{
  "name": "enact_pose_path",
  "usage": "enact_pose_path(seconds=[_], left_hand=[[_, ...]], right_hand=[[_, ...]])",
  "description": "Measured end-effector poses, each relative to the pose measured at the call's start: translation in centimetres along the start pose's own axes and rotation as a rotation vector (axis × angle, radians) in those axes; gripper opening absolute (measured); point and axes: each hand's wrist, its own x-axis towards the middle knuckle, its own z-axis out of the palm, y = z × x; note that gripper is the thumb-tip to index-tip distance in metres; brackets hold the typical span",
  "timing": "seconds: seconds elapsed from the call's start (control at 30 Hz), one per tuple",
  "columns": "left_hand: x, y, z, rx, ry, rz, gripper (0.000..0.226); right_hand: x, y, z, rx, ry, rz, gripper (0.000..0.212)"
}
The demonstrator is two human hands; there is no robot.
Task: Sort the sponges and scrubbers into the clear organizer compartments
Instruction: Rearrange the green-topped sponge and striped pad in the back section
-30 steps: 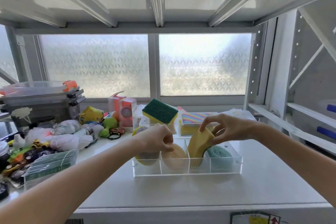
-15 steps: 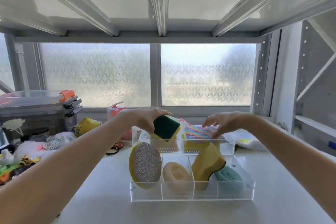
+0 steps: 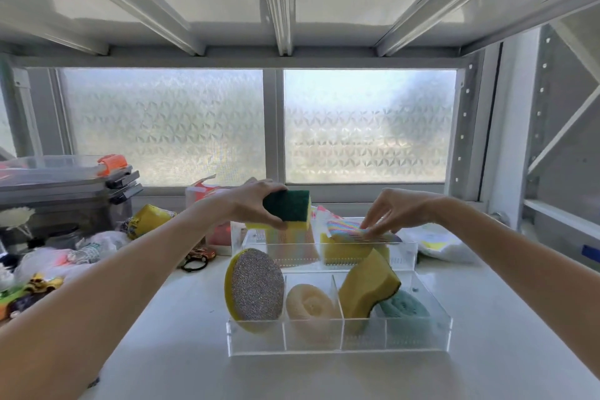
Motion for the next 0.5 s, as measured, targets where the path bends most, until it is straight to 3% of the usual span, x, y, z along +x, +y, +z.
enact_pose_path(seconds=[0.13,0.23,0.5], left_hand=[[-0.2,-0.4,-0.5,-0.070,0.039,-0.040,0.069],[-0.3,-0.9,-0.4,-0.065,0.027,-0.076,0.067],[-1.6,-1.0,-0.6,-0.019,0.080,-0.070,0.064]], right_hand=[[-0.7,-0.1,0.3,0.026,0.038,-0.012,0.022],[-0.5,0.0,0.5,0.043,0.029,0.079,0.027],[1.2,-0.9,0.6,-0.004,0.005,0.267,0.078]])
